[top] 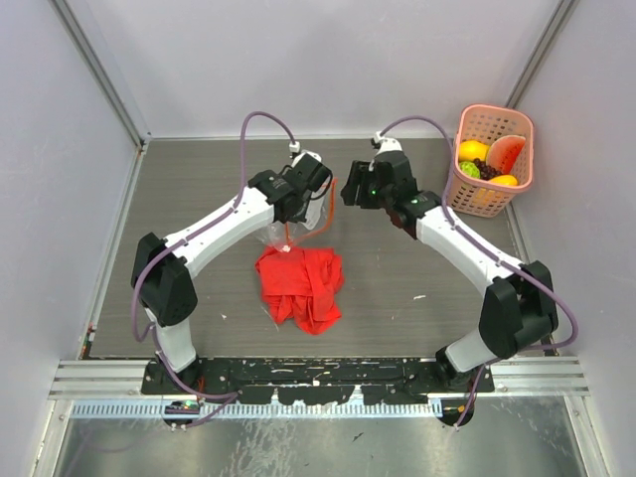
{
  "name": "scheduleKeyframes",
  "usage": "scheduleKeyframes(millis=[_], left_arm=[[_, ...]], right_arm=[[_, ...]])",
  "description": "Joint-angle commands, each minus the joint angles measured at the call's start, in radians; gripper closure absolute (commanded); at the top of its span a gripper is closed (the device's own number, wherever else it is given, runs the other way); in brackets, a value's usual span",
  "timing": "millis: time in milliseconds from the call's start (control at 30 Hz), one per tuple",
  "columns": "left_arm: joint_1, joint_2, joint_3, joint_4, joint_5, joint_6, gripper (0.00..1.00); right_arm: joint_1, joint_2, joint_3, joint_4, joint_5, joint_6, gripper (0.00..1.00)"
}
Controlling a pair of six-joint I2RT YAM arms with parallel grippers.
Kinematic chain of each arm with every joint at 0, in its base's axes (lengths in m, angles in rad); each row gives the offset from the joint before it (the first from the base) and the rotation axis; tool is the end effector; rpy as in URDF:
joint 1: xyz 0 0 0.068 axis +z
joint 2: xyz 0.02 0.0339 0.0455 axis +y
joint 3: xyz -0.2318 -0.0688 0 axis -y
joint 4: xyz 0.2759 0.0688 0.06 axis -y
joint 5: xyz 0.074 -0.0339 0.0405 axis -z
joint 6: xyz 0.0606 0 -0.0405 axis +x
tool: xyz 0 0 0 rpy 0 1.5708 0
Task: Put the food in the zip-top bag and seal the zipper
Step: Open the zipper of the food storage bag, then move the bin to the center of the board.
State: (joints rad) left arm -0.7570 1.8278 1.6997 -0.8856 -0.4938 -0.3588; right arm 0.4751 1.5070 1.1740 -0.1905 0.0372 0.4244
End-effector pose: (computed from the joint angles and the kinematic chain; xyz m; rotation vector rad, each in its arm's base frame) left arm 0.3305 -0.2727 0.2538 0.3069 2.4010 0.1507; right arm 0.3586 0.1819 0.2441 -0.0312 2.1338 0.4999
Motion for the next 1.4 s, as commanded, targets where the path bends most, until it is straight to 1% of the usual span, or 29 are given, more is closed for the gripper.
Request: scheduleKeyframes(millis=[0,133,233,367,533,667,833,1000,1133,1367], left_arm=[[0.010,0.000,0.041,-0.015,-0.046,-0.032,1.00],[0.015,0.002,0.039,-0.017,-0.038,-0.038,1.00],[0.019,-0.003,0.033,-0.017,-0.028,-0.042,1.00],[0.023,-0.005,0.035,-0.017,-0.025,-0.042,1.00],[0.030,0.001,0.043,-0.025,-0.021,-0.044,1.00],[0.033,0.001,0.043,-0.027,-0.012,-0.045,1.00],[0.040,0.011,0.056,-0.036,0.002,-0.048,1.00],[0.045,0.022,0.073,-0.050,0.015,-0.051,1.00],[0.048,0.024,0.072,-0.050,0.026,-0.053,1.00],[0.049,0.042,0.089,-0.065,0.048,-0.054,1.00]], right_arm=[[-0.077,-0.074,0.090,-0.103,-0.008,-0.119,0.33],[-0.147,-0.078,0.160,-0.184,0.065,-0.211,0.19],[-0.209,-0.050,0.223,-0.234,0.129,-0.269,0.11],[-0.303,-0.004,0.277,-0.242,0.166,-0.304,0.01],[-0.409,0.074,0.349,-0.221,0.161,-0.323,0.00],[-0.469,0.140,0.395,-0.188,0.146,-0.326,0.00],[-0.520,0.239,0.464,-0.202,0.113,-0.318,0.00],[-0.528,0.296,0.478,-0.228,0.056,-0.312,0.00],[-0.528,0.324,0.512,-0.317,-0.042,-0.309,0.00],[-0.528,0.289,0.509,-0.456,-0.163,-0.283,0.00]])
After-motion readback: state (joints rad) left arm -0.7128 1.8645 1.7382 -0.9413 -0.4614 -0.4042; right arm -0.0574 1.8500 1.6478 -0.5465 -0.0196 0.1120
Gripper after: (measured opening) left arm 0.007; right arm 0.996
